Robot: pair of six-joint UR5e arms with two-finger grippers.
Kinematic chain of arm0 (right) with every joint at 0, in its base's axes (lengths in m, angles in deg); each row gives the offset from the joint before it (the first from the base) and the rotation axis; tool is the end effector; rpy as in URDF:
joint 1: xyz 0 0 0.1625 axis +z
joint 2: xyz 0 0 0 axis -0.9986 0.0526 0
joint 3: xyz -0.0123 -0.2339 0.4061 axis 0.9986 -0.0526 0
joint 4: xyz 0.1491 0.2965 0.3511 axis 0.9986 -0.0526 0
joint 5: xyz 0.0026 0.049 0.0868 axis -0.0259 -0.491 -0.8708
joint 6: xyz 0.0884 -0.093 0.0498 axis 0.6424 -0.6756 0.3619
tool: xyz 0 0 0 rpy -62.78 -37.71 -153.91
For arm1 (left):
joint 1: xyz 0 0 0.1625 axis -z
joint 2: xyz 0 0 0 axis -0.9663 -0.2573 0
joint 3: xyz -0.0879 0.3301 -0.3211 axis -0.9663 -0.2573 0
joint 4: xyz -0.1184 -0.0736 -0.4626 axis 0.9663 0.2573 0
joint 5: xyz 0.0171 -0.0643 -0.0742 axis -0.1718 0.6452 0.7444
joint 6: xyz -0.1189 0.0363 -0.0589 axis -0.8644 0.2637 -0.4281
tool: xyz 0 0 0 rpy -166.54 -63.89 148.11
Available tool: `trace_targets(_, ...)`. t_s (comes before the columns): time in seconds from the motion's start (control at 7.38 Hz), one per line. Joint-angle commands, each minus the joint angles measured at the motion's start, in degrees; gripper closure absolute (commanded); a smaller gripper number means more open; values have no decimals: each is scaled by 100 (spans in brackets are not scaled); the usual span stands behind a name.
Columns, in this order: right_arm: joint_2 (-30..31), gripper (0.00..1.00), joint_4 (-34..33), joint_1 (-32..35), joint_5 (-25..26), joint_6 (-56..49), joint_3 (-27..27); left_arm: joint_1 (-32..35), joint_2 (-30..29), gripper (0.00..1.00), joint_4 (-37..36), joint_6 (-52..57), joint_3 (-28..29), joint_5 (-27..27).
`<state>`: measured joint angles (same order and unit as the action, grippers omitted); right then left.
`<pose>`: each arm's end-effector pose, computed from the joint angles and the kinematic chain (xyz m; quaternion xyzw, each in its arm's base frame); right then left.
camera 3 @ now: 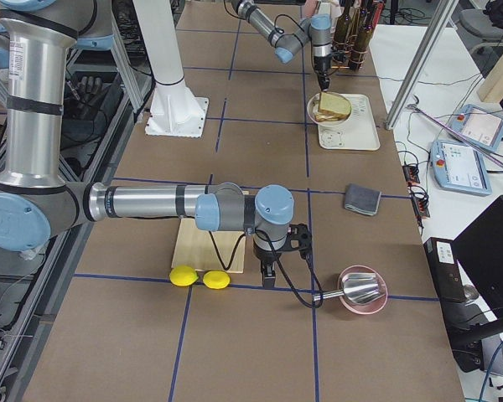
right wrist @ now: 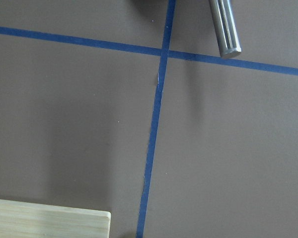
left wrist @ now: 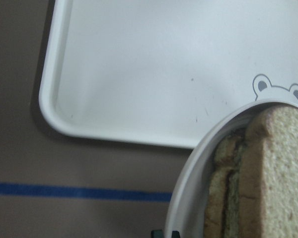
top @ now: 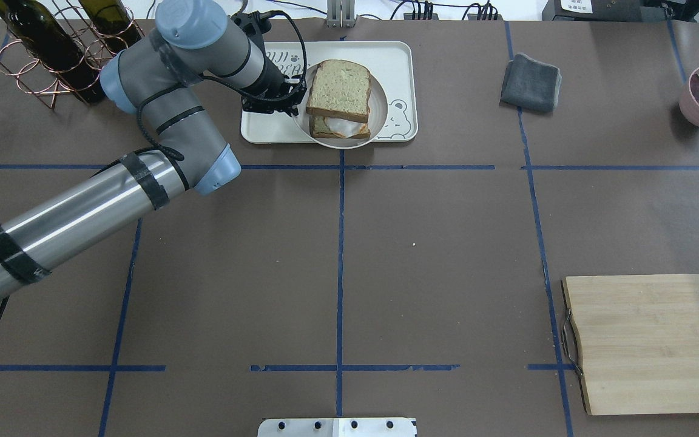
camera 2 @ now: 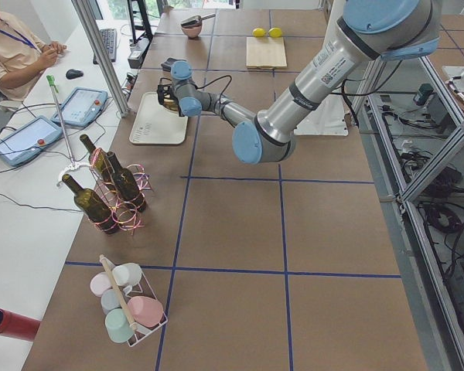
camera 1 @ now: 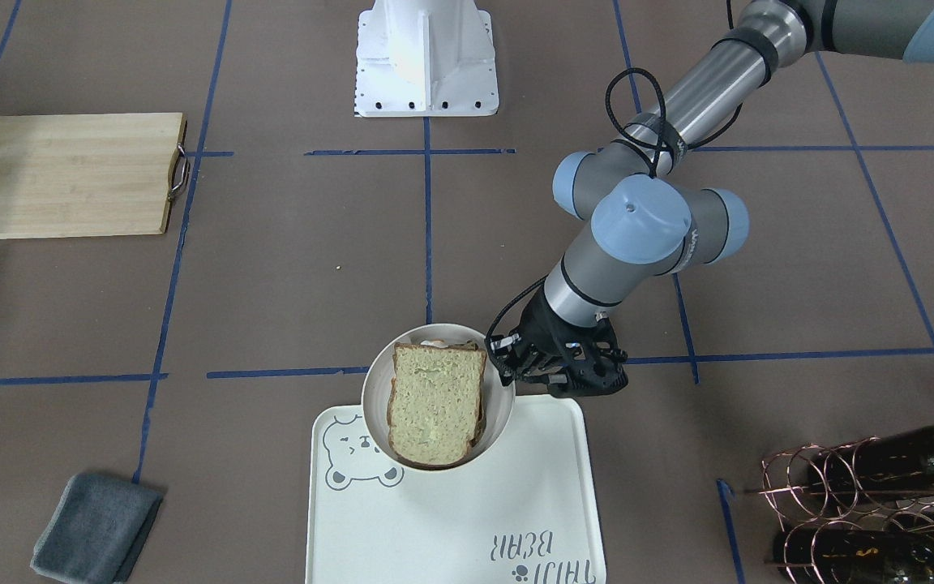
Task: Make sandwich and place on tray
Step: 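Slide the plate with the left gripper onto the white bear tray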
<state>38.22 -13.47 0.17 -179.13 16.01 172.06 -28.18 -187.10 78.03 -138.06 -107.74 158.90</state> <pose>0.0170 -0.4993 0.7036 0.0113 -0.3561 -0.0592 0.9325 0.6134 -0.7532 0.2527 0.0624 0.5330 -0.1150 0.8359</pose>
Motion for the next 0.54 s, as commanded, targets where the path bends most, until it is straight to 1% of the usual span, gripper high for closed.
trace_targets(0.0,45,0,2,3,-1,2,14,72,-701,100,707,50,1502,-63)
trace_targets(0.14,46,0,2,-6,-1,2,5,81,-713,100,918,68,1752,-194)
trace_targets(0.41,46,0,2,3,-10,11,22,72,-713,100,955,304,1842,-335)
